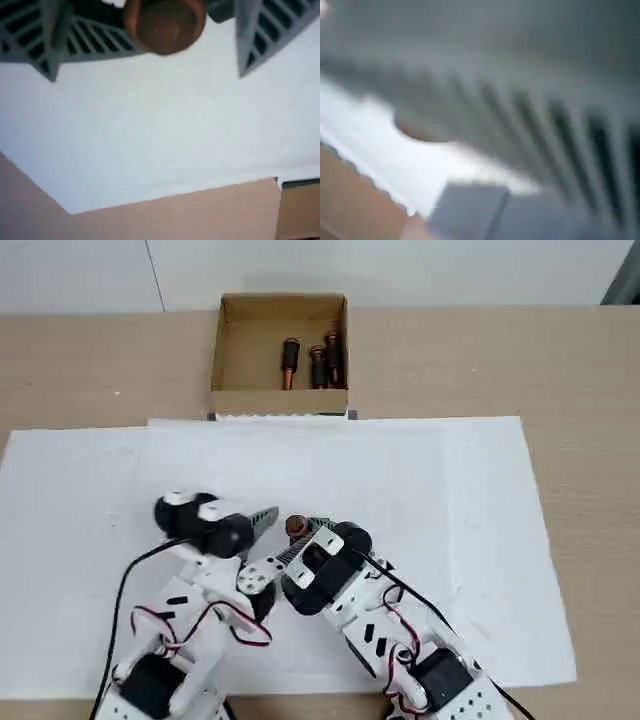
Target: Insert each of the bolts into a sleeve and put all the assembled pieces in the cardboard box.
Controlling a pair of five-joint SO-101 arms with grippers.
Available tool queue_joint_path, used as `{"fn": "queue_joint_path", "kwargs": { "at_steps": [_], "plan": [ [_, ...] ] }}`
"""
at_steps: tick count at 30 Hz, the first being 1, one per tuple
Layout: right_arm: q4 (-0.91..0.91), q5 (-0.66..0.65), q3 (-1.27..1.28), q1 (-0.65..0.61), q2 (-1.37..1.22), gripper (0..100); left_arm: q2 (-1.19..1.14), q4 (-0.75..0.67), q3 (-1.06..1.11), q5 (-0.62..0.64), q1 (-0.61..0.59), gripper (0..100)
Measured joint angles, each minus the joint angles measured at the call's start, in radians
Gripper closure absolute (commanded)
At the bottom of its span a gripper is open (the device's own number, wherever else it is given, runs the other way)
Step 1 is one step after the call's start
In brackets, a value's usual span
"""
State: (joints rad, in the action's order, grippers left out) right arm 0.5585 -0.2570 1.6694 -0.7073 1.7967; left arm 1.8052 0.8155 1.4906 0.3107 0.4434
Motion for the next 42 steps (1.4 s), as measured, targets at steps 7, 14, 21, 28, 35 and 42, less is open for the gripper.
{"fn": "queue_joint_path", "kwargs": {
  "at_steps": [7, 14, 21, 28, 35, 42],
  "plan": [
    [0.000, 0.000, 0.000, 0.000, 0.000, 99.6, 0.000, 0.000, -0.023, -0.078, -0.149, 88],
    [0.000, 0.003, 0.000, 0.118, 0.000, 99.6, 0.000, 0.000, -0.023, -0.124, -0.253, 100],
    [0.025, 0.155, 0.000, 0.321, 0.000, 99.6, 0.000, 0.000, -0.015, -0.129, -0.384, 99],
    [0.236, 0.256, -0.137, 0.334, 0.000, 99.6, 0.000, 0.000, 0.114, -0.143, -0.465, 99],
    [0.364, 0.273, -0.385, 0.334, -0.127, 99.6, 0.000, 0.009, 0.157, -0.199, -0.465, 99],
    [0.364, 0.273, -0.681, 0.341, -0.508, 99.6, 0.000, 0.106, 0.164, -0.204, -0.465, 99]
  ]
}}
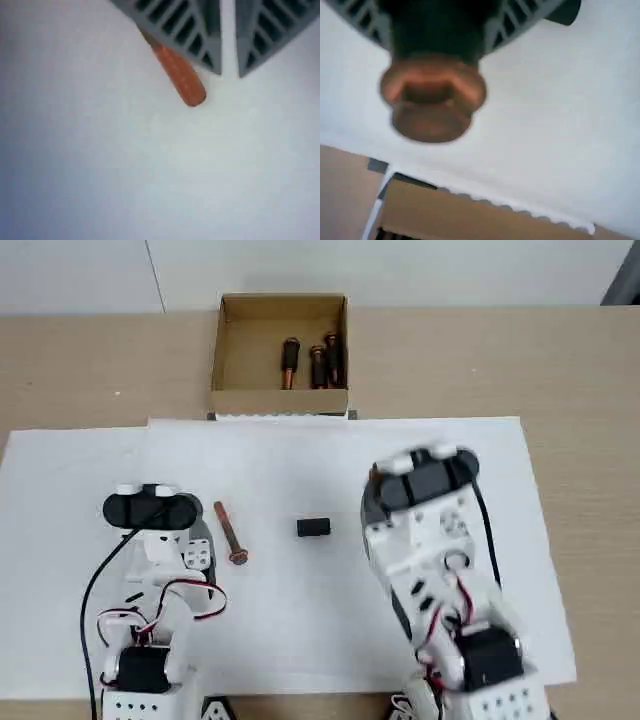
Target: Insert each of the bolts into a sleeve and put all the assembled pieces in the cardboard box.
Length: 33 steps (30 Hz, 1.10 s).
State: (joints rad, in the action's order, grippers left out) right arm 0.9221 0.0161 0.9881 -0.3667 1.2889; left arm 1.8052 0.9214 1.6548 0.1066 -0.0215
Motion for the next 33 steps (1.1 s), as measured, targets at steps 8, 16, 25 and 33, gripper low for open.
{"fn": "queue_joint_path", "kwargs": {
  "at_steps": [8, 16, 25, 33],
  "plan": [
    [-0.077, 0.000, -0.365, -0.003, -0.535, 99.5, 0.000, 0.048, 0.005, 0.000, -0.006, 99],
    [-0.192, -0.057, -0.741, -0.003, -1.045, 99.5, 0.000, 0.048, 0.005, 0.000, -0.006, 99],
    [-0.215, -0.098, -1.175, -0.003, -1.505, 99.5, 0.000, 0.048, 0.005, 0.000, -0.006, 99],
    [-0.222, -0.153, -1.539, -0.003, -1.849, 99.5, 0.000, 0.048, 0.005, 0.000, -0.006, 99]
  ]
}}
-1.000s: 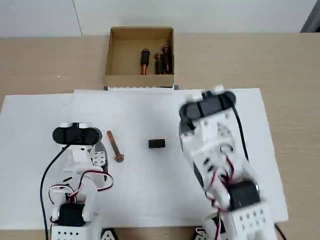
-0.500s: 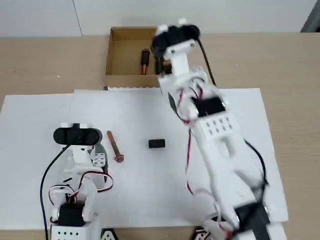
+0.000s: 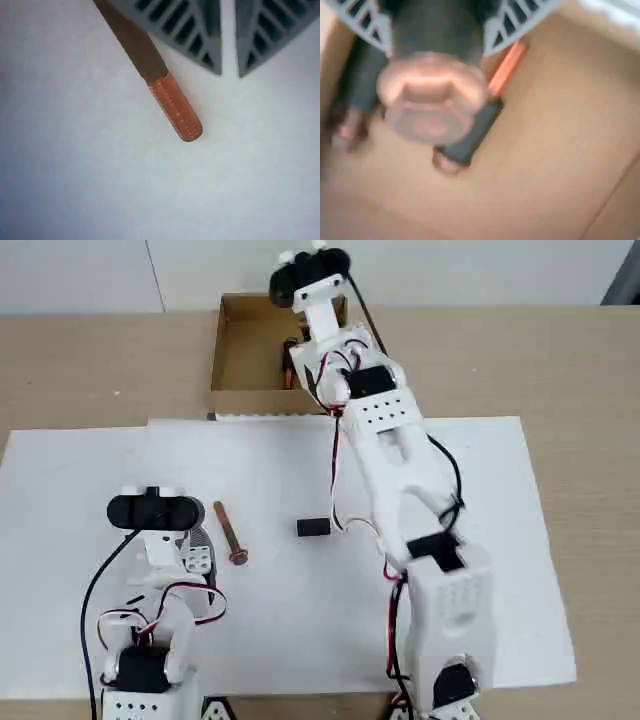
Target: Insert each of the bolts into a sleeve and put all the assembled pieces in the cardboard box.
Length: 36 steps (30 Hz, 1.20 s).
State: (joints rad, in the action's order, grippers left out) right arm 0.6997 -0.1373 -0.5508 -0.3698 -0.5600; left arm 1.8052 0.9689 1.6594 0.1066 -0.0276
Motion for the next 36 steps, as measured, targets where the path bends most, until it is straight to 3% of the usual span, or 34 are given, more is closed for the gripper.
{"fn": "queue_joint_path", "kwargs": {
  "at_steps": [6, 11, 19, 36],
  "plan": [
    [-0.038, -0.089, -0.203, 0.000, -0.218, 98.0, 0.000, 0.000, 0.000, 0.000, 0.000, 99],
    [-0.041, -0.114, -0.290, 0.000, -0.296, 84.1, 0.000, 0.000, 0.000, 0.000, 0.000, 99],
    [-0.003, -0.117, -0.322, 0.000, -0.302, 86.9, 0.000, 0.000, 0.000, 0.000, 0.000, 99],
    [0.586, -0.117, -0.322, 0.009, -0.061, 91.6, 0.000, 0.000, 0.000, 0.000, 0.000, 99]
  ]
}}
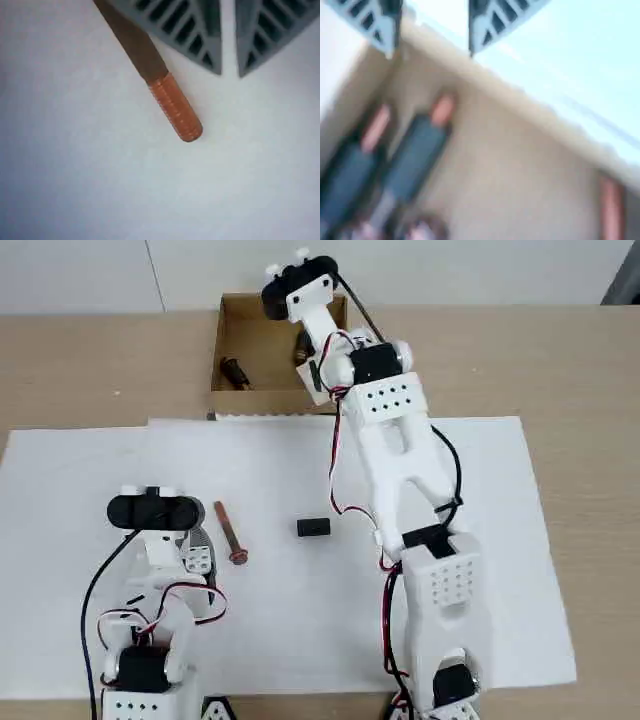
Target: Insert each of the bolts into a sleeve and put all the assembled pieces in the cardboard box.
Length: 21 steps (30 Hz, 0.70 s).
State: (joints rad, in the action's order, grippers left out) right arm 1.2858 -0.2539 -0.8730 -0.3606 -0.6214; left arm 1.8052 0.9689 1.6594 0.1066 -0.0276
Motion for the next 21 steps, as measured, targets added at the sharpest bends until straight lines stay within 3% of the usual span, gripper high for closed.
{"fn": "queue_joint_path", "kwargs": {
  "at_steps": [11, 21],
  "plan": [
    [0.339, 0.000, 0.000, -0.003, 0.052, 91.6, 0.000, 0.000, 0.000, 0.000, 0.000, 99],
    [0.393, -0.026, 0.002, -0.003, 0.069, 91.6, 0.000, 0.000, 0.000, 0.000, 0.000, 99]
  ]
}}
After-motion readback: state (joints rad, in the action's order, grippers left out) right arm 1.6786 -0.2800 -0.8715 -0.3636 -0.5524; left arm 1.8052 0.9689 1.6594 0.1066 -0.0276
